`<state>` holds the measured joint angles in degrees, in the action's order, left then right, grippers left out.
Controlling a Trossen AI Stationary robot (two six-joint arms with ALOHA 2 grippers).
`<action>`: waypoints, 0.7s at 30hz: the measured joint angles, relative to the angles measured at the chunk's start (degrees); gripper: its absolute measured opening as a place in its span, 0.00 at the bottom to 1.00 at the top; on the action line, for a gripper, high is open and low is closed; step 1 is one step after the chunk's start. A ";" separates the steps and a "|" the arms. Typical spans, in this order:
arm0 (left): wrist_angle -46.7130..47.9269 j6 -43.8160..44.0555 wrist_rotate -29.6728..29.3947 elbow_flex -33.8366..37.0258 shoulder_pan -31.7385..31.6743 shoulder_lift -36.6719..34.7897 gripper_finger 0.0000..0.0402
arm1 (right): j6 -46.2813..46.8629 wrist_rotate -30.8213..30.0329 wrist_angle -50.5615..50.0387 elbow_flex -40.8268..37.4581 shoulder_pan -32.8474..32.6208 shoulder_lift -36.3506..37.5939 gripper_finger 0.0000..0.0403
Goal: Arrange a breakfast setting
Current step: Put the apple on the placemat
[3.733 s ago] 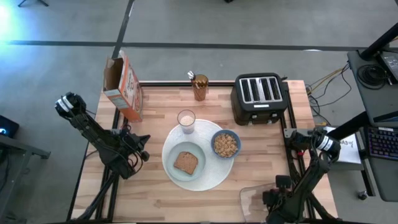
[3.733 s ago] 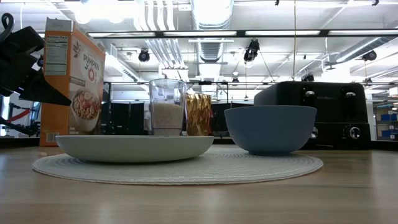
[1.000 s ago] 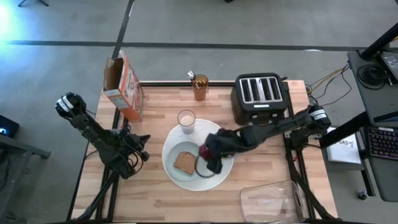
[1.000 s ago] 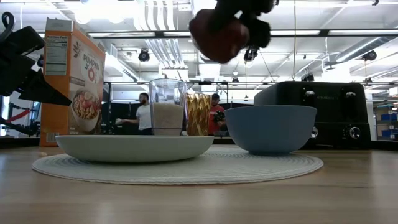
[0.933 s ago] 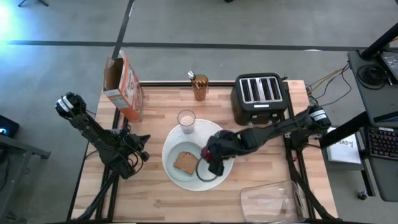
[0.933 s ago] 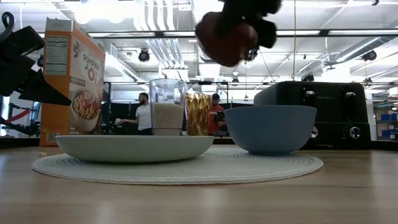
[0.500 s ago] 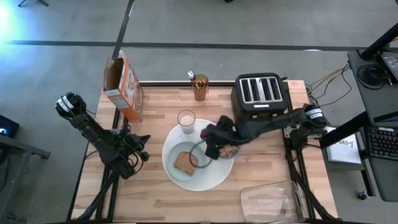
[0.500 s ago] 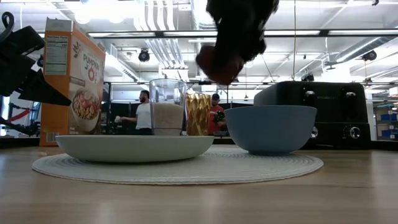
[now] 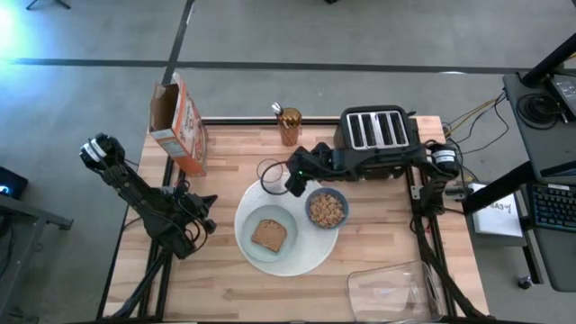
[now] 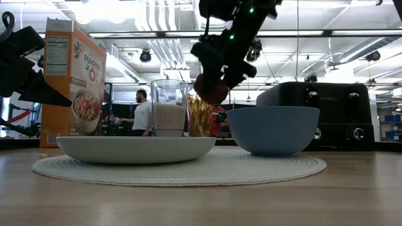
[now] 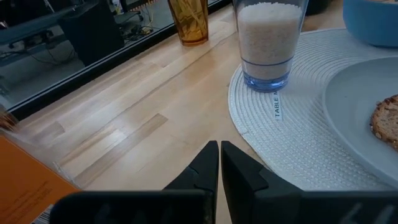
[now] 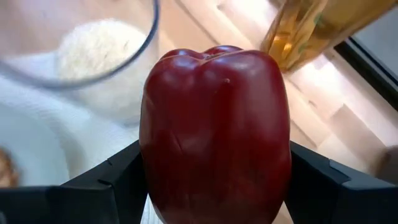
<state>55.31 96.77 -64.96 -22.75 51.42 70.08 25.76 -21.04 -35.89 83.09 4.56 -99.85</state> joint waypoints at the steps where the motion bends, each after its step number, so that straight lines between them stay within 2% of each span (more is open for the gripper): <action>1: 0.04 -0.26 -0.01 -0.01 0.00 0.00 0.00 | 0.20 0.01 0.71 0.00 0.40 -0.38 0.68; 21: 0.30 -0.33 0.01 0.01 0.00 0.02 0.00 | 2.89 1.17 0.24 0.00 1.11 -8.19 0.68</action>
<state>55.61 96.44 -64.95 -22.74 51.42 70.11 28.64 -19.87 -35.65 83.09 5.67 -108.04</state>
